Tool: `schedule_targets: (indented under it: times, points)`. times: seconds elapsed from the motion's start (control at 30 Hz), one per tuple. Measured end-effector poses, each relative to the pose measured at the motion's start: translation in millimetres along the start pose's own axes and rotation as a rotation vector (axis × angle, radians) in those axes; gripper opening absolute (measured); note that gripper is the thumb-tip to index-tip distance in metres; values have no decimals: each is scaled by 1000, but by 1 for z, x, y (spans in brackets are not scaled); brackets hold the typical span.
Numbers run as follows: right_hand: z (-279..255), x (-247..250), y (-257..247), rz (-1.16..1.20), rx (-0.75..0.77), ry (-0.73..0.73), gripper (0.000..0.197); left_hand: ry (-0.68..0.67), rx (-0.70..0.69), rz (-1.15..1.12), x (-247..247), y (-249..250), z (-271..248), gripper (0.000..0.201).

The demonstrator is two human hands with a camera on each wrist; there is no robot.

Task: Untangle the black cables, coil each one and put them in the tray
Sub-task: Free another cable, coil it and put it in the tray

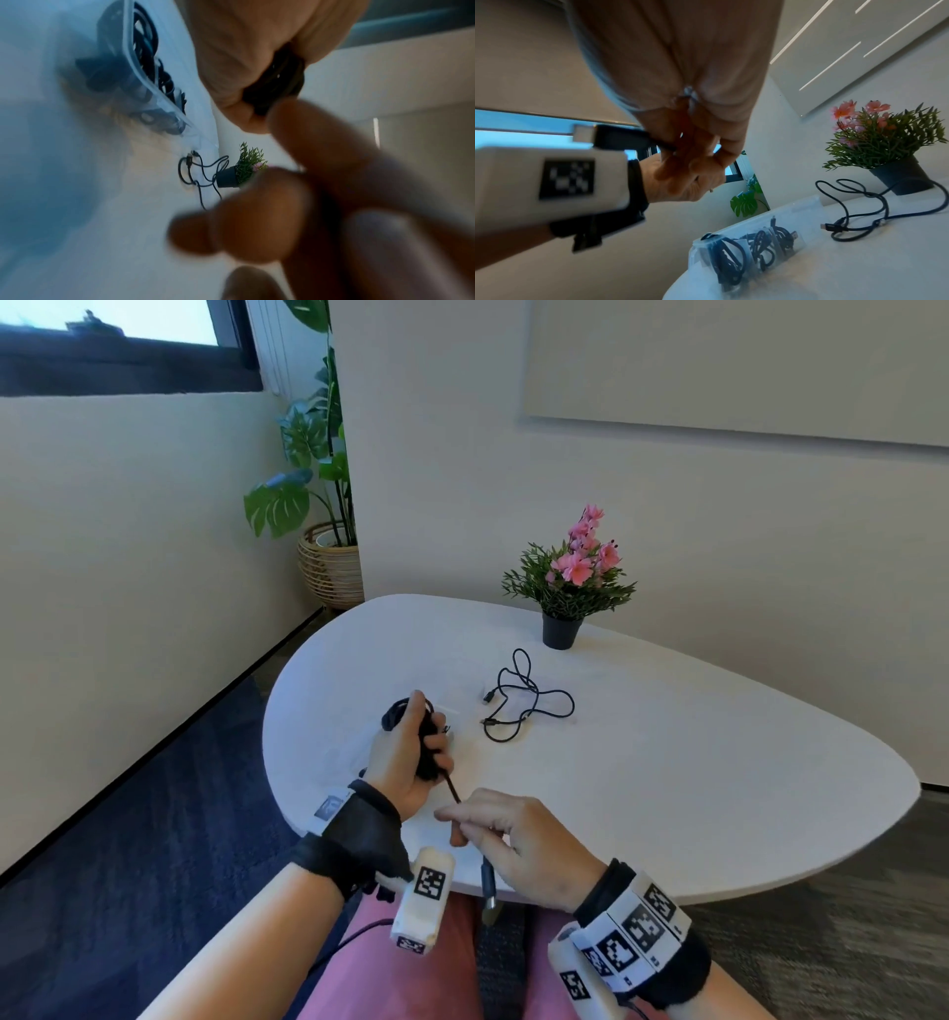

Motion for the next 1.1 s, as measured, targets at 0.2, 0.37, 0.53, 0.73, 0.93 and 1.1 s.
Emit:
schedule_targets:
  times: [0.2,0.37,0.53,0.73,0.93,1.1]
  points:
    - [-2,8,-10,92,29,-113,36,37,8,95,1,0,-2,68]
    - [2,23,-13,103,81,-8,13,-84,99,-27,0,-8,-12,65]
    - [4,11,-8,71,105,-3,30,-120,100,-150,-4,-4,-13,66]
    - [11,8,-24,-127,286,96,20,-69,89,-233,-6,-1,-13,71]
    - [17,16,-34,-59,317,222,11,-123,42,-121,-7,0,-15,72]
    - [19,21,-20,339,15,436,27,-98,-181,303,-15,7,-24,70]
Point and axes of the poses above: each hand's wrist, its own z-axis towards the middle knuckle, its own x-axis out of the back of the hand, y = z × x, the point moved 5 cm from there along z, towards the middle knuckle, and after that the axes turned 11 degrees about -y, right-handed, at the moved point
